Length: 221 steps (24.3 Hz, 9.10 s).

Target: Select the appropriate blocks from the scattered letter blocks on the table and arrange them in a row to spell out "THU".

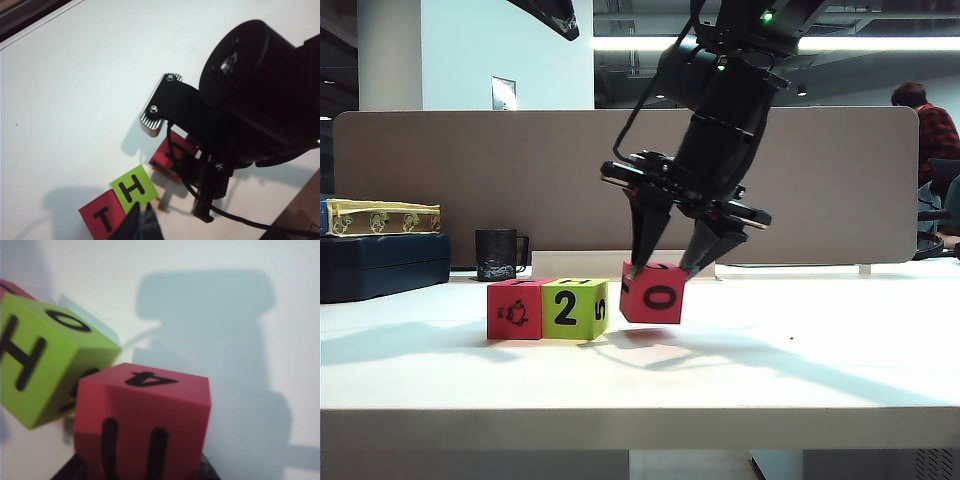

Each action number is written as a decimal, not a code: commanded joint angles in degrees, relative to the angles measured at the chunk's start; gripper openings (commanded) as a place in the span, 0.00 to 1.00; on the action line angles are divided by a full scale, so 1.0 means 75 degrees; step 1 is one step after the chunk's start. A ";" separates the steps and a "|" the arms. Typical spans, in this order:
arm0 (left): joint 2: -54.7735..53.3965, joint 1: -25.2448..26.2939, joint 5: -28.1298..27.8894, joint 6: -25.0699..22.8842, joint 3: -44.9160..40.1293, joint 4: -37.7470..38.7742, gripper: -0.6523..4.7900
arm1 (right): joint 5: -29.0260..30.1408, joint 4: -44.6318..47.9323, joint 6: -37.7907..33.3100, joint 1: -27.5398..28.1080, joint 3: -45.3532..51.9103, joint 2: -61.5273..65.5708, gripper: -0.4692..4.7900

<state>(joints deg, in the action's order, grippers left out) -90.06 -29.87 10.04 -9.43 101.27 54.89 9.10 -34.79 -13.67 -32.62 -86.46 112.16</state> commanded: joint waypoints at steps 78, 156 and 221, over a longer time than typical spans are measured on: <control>0.0530 0.0017 -0.0481 -0.0347 0.0026 0.1504 0.11 | -0.0274 -0.0790 -0.0111 -0.0227 0.0090 0.0076 0.08; 1.0194 0.4433 -0.0309 0.1349 -0.9512 -0.3299 0.11 | -0.2602 0.3019 0.0452 0.0976 0.8198 -0.9451 0.08; 1.1986 0.4007 -0.1023 0.1740 -1.3461 -0.6012 0.11 | -0.3421 0.3585 0.1023 0.2932 0.8291 -1.0121 0.08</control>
<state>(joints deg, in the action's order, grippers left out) -0.16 0.21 2.00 3.88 0.19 9.26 -16.47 -10.35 -5.74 -12.19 -24.62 37.78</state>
